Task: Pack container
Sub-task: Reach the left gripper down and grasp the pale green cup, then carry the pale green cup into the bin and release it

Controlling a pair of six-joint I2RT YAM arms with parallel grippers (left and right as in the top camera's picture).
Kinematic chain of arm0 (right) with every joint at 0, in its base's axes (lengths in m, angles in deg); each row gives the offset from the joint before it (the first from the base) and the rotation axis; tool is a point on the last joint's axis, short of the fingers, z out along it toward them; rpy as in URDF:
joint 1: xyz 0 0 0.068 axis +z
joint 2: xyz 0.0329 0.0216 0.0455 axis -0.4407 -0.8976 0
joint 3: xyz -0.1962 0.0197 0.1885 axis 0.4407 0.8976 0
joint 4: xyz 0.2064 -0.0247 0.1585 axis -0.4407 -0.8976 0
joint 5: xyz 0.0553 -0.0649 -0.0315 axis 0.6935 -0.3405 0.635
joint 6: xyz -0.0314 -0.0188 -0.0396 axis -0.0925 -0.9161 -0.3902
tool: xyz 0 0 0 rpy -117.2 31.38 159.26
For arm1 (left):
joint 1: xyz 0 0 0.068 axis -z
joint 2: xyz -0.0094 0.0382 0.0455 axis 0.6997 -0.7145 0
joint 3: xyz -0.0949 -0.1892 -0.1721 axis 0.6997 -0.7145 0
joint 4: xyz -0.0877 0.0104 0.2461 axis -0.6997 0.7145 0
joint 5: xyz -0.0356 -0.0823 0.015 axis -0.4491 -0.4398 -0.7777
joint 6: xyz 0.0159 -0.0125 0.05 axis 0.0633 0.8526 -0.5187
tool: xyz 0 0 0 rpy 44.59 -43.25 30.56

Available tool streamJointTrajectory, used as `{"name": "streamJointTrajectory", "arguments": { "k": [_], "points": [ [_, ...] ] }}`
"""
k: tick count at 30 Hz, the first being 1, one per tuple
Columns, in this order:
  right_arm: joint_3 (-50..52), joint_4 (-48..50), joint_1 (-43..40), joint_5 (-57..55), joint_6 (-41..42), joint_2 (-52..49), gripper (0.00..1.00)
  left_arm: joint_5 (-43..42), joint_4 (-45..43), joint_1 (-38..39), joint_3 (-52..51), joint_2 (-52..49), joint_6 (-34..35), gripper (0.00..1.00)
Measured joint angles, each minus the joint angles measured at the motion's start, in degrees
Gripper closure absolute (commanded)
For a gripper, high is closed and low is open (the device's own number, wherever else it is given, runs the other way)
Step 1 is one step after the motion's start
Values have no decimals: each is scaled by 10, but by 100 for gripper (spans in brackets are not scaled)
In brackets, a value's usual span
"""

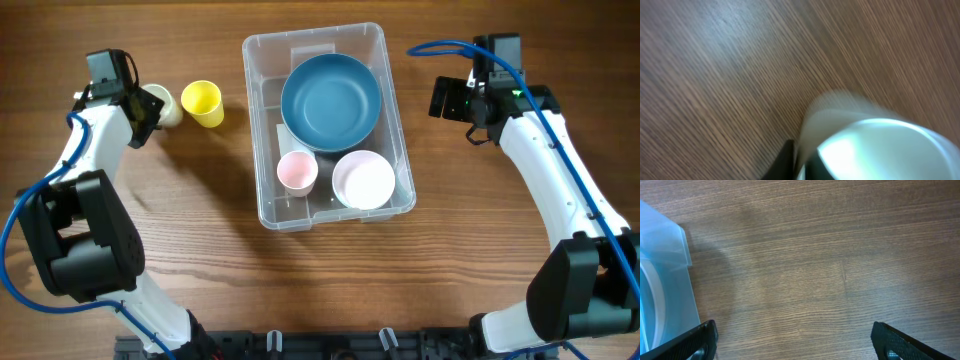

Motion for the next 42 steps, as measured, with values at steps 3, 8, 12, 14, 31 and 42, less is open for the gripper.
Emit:
{"name": "streamJointTrajectory", "arguments": {
  "k": [3,8,12,14,31,42],
  "points": [
    [0,0,0,0,0,0,0,0,0,0,0,0,-1,96],
    [0,0,0,0,0,0,0,-1,23,-13,2,8,-16,96],
    [0,0,0,0,0,0,0,0,111,-34,36,56,-22,96],
    [0,0,0,0,0,0,0,-7,139,-35,57,91,-30,96],
    [0,0,0,0,0,0,0,-137,348,272,101,319,-118,97],
    [0,0,0,0,0,0,0,-44,423,430,101,252,-105,96]
  ]
}}
